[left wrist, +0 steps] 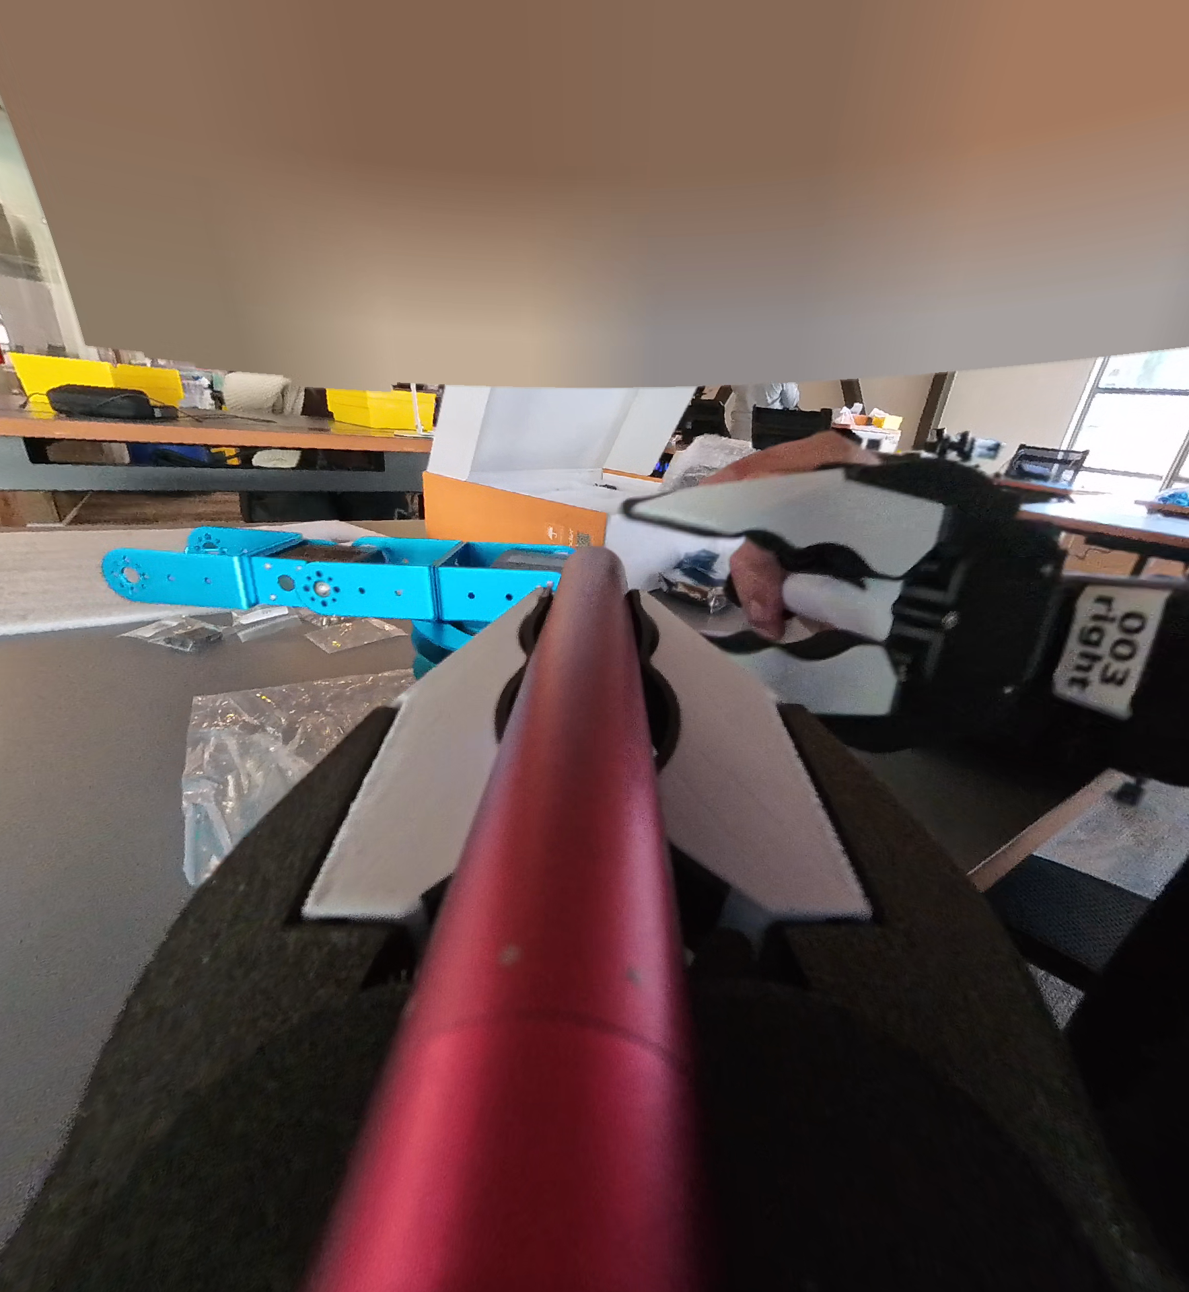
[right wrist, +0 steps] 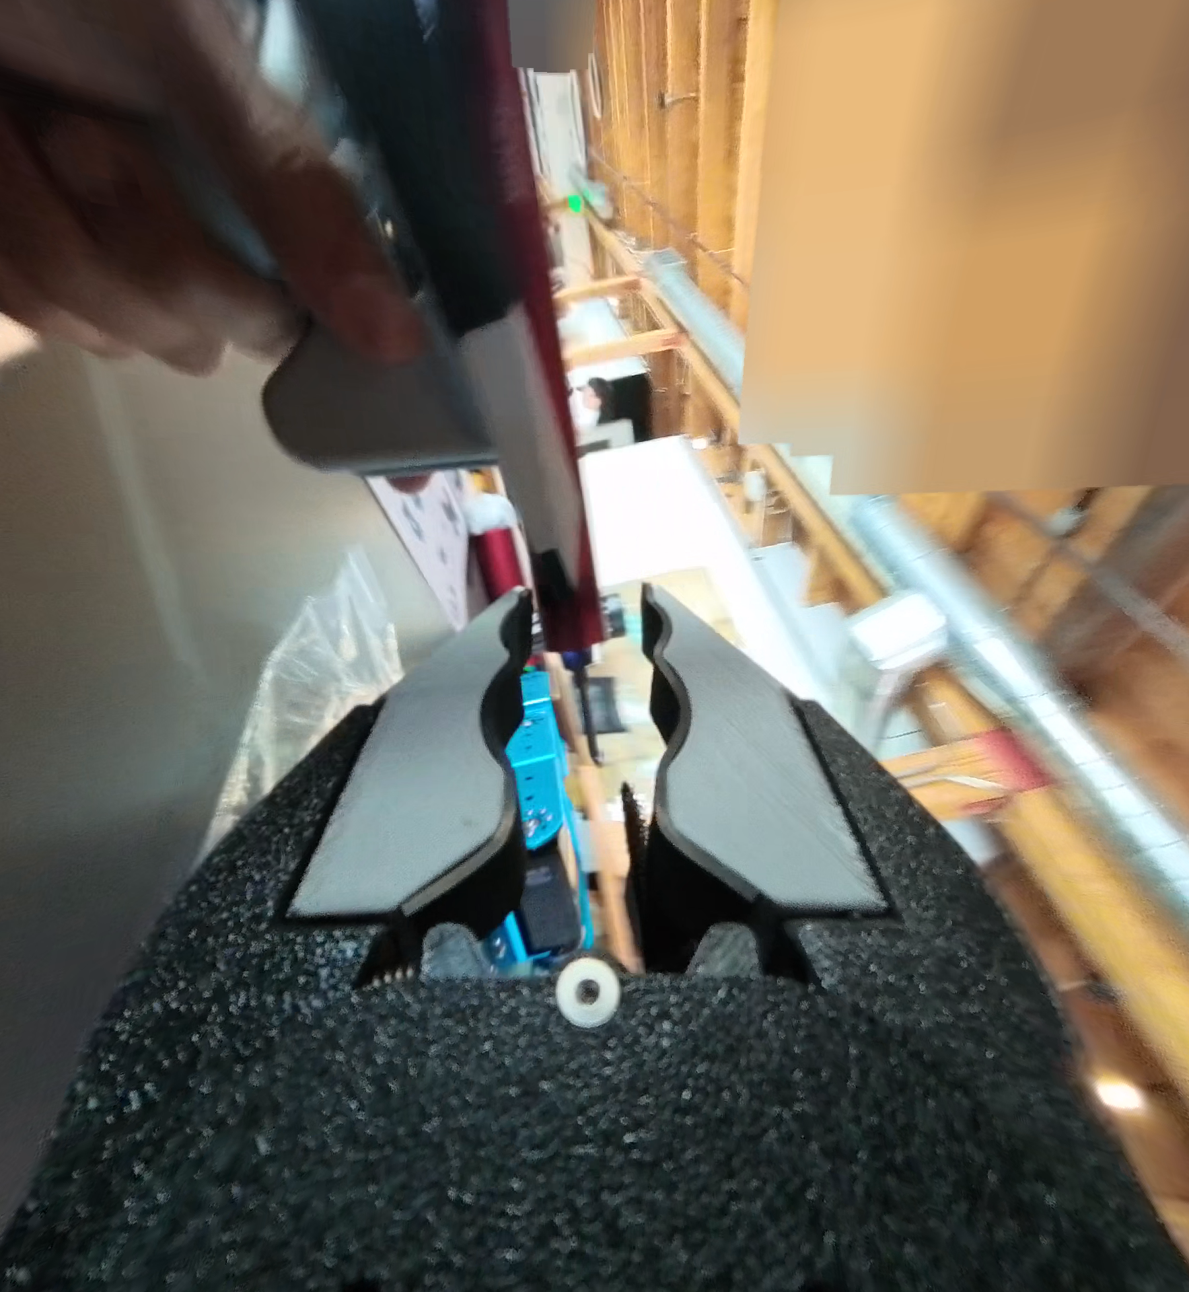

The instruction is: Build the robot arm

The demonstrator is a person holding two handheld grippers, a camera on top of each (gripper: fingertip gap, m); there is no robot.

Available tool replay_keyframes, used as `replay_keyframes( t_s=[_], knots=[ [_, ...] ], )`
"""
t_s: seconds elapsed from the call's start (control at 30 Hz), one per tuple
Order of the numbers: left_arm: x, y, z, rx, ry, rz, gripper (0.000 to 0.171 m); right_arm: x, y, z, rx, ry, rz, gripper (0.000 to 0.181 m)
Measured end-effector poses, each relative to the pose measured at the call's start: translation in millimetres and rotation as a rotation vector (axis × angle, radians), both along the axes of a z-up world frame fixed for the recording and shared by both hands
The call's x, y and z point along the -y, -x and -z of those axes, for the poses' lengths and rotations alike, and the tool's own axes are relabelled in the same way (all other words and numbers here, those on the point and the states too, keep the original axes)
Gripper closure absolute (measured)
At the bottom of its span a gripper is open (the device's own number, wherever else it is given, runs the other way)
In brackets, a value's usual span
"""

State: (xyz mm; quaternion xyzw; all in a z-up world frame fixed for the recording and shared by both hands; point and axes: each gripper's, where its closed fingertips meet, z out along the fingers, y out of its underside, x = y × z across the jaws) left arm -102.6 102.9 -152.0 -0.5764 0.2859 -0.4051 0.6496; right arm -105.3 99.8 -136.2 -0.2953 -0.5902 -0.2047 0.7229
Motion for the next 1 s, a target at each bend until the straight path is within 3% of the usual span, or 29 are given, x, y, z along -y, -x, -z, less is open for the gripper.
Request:
replay_keyframes(
  t_s=[0.13, 0.27, 0.5, 0.7, 0.87, 1.0],
  knots=[
    [-7, 0, 7, -0.008, 0.032, -0.017, 0.152, -12, -28, -7, -0.144, 0.287, -0.021, 0.145],
    [-8, 7, 3, 0.041, 0.057, 0.001, 0.152, -34, -51, 13, -0.248, 0.767, -0.035, 0.138],
    [1, 12, -11, 0.145, 0.068, 0.099, 0.152, -22, -42, 16, -0.437, 1.324, -0.246, 0.150],
    [7, 10, -14, 0.132, 0.040, 0.107, 0.152, -16, -35, 16, -0.500, 1.546, -0.332, 0.151],
    [8, 10, -14, 0.120, 0.021, 0.091, 0.152, -15, -35, 11, -0.538, 1.591, -0.369, 0.161],
    [11, 9, -16, 0.097, -0.024, 0.079, 0.151, -6, -30, 10, -0.558, 1.777, -0.454, 0.159]
  ],
)
